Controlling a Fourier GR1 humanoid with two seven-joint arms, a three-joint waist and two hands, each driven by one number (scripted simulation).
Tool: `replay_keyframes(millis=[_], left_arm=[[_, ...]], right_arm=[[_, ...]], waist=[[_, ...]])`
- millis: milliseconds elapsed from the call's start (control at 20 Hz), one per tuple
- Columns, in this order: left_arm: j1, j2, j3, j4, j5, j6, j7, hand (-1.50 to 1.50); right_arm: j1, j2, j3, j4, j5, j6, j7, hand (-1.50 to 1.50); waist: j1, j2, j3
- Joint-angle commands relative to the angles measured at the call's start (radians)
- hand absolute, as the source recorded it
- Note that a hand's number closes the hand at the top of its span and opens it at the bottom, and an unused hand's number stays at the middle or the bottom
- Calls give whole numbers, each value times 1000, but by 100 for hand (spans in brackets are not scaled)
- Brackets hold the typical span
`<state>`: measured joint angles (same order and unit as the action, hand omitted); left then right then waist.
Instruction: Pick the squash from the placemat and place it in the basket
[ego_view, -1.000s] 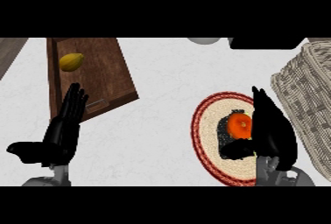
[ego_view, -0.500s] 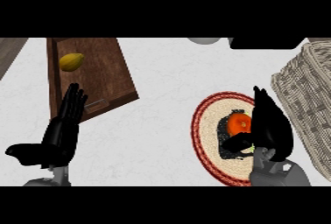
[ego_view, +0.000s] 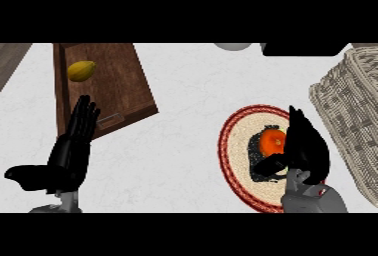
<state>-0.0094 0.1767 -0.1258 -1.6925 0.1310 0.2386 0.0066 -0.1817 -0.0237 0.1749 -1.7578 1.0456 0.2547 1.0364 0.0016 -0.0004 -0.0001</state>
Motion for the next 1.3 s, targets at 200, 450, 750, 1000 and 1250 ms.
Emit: replay_keyframes(millis=[200, 450, 750, 1000, 1250], left_arm=[[-43, -27, 48, 113, -2, -57, -62, 0], [0, -43, 30, -35, -36, -29, 46, 0], [-26, -66, 34, 18, -67, -51, 8, 0], [-33, -91, 46, 71, -92, -52, -30, 0], [-5, -74, 81, 3, -65, -70, 12, 0]], right_arm=[[-35, 23, 34, 86, -15, -45, 92, -150], [24, 23, 23, 62, 10, -36, 37, -150], [-37, 23, -13, 191, -18, -107, 12, -150], [17, 19, -43, 207, 12, -142, -70, -150], [-5, 23, -17, 232, -39, -67, -64, 150]], waist=[[-1, 1, 0], [-1, 0, 0], [0, 0, 0], [-2, 0, 0], [1, 0, 0]])
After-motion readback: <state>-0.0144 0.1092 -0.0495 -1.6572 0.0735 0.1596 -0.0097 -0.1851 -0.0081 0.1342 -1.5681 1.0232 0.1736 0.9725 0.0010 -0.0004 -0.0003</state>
